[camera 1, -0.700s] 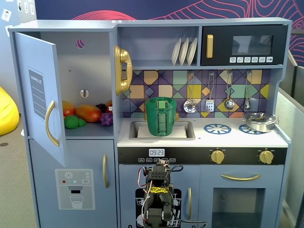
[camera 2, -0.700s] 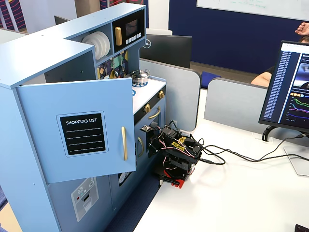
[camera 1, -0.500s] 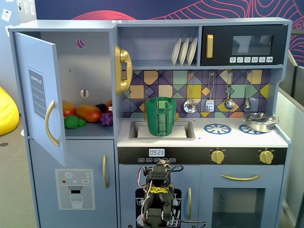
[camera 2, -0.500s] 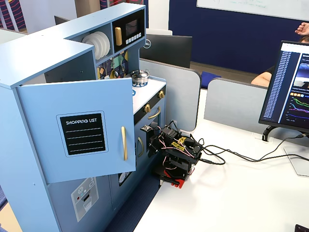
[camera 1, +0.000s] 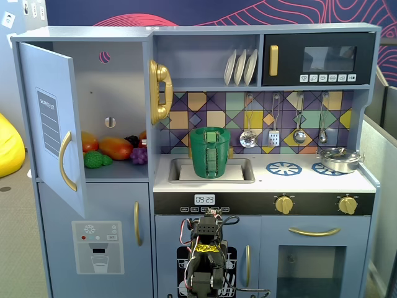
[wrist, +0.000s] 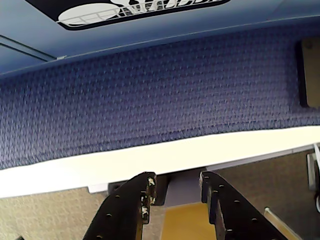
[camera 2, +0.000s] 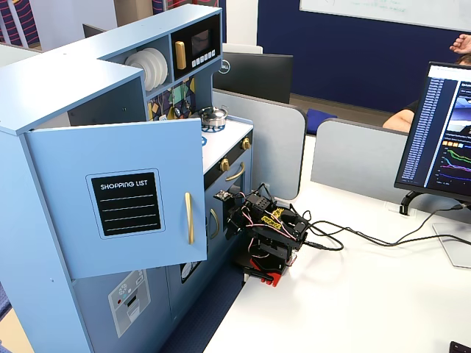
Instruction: Take off the lid from the green recipient and place it on the counter
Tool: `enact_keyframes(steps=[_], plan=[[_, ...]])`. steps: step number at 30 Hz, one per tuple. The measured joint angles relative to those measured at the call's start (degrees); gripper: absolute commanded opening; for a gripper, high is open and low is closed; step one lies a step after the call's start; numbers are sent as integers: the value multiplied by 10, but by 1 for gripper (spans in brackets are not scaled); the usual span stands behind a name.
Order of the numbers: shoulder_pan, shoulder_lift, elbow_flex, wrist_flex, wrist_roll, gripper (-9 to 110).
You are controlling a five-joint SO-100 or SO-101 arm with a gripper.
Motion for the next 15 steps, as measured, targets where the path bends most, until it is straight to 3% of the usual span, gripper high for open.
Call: enact_keyframes(steps=[3,11,15], plan=[[6,-10,-75,-41,5,4],[29,-151,-361,-367,-47,35],[27,-221,-477,-440,-47,43]])
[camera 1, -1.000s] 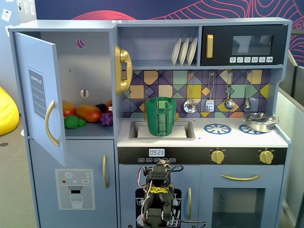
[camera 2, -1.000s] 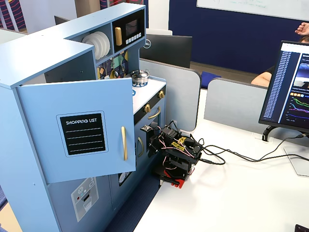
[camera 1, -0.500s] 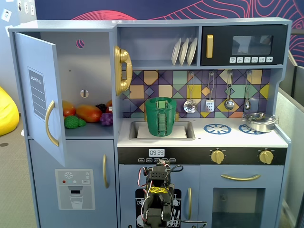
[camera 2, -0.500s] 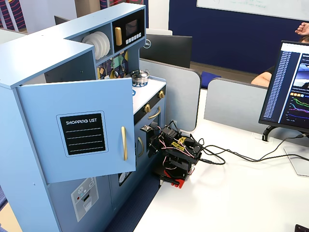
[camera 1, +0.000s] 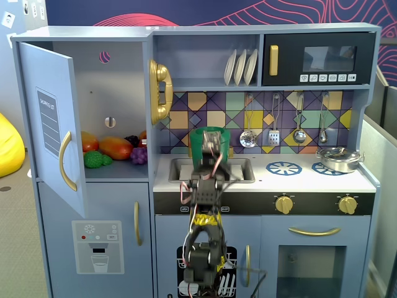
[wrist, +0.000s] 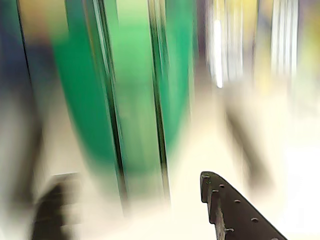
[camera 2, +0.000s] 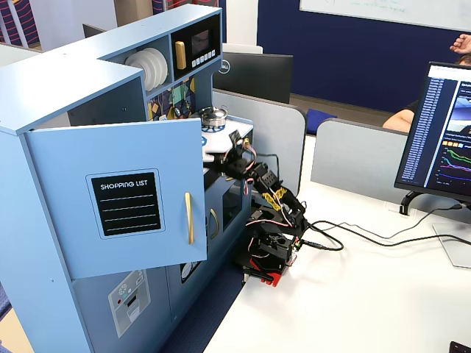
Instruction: Take off the lid from the green recipient and place it on the counter
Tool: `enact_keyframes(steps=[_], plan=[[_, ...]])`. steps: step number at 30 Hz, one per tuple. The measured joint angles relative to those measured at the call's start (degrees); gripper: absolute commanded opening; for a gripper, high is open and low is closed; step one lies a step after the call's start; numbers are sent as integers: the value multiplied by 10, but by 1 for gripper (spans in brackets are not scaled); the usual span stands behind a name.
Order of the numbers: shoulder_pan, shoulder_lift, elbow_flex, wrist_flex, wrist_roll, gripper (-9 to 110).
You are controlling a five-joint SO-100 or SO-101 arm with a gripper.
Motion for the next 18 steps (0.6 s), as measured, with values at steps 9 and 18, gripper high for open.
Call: enact_keyframes(steps=[9,18], plan=[[9,-89,-79,-60,-19,43],[8,-158,-107,-99,-34,41]])
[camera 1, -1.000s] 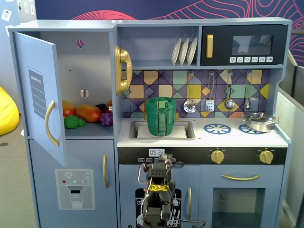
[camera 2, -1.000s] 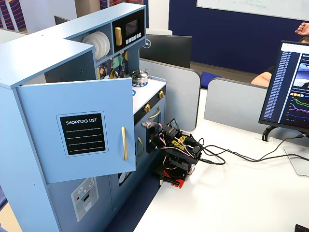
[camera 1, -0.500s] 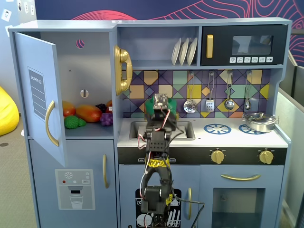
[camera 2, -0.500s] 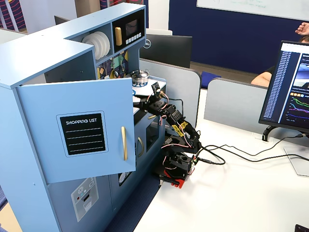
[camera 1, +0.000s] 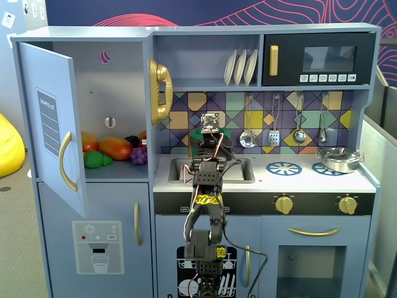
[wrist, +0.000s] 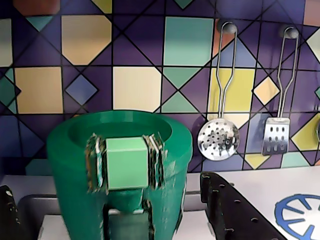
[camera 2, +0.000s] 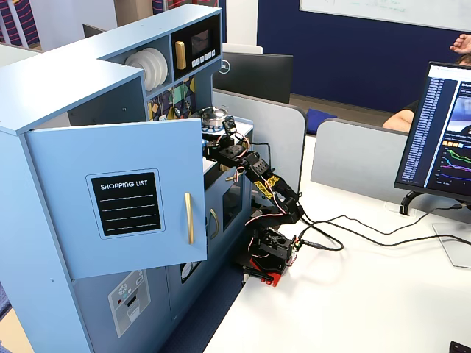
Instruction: Take off the lid from the green recipient and place it on the counter
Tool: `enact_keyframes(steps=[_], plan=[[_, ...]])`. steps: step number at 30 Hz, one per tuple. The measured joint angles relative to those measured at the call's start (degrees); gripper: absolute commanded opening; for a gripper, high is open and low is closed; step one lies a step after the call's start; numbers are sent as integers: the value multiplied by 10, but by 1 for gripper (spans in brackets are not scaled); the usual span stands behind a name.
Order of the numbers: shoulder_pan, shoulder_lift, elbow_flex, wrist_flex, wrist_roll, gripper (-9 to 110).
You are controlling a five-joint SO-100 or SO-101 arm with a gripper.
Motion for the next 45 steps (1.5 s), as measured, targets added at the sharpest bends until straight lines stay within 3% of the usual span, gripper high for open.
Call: enact_keyframes(steps=[17,21,27,41,45], plan=[[-25,-184,-95,-69,-26,35],[-25,-200,-107,-69,-26,28],[-36,-201,-108,-69,-26,0],[-53,-203,-142,-94,6,0],[-15,-203,-170,-95,6,0]])
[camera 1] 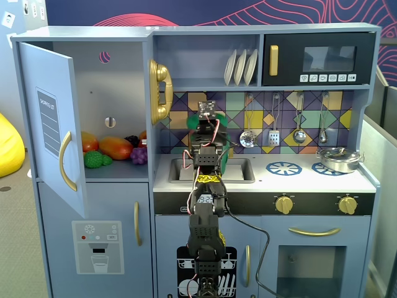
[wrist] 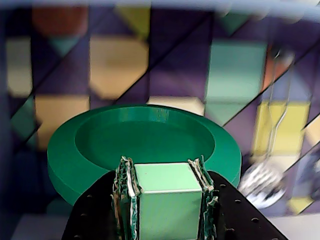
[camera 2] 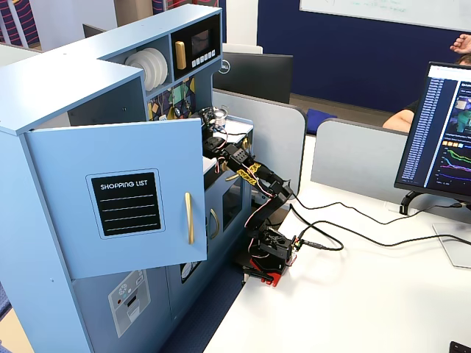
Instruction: Take off the lid from the green recipient and place it on the counter
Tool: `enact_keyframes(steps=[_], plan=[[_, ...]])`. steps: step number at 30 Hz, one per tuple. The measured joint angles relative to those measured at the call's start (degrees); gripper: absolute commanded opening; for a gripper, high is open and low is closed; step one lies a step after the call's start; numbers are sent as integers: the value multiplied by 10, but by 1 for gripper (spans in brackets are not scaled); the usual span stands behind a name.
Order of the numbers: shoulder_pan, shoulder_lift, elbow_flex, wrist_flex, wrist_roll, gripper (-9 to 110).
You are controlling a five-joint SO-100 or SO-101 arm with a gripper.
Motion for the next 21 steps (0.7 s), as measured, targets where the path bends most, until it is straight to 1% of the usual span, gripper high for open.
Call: enact_keyframes(steps=[7,11,21], plan=[[162,7,-11,33,0,0],[229,27,31,25,0,0],[281,-6,219,-140,-4,0]])
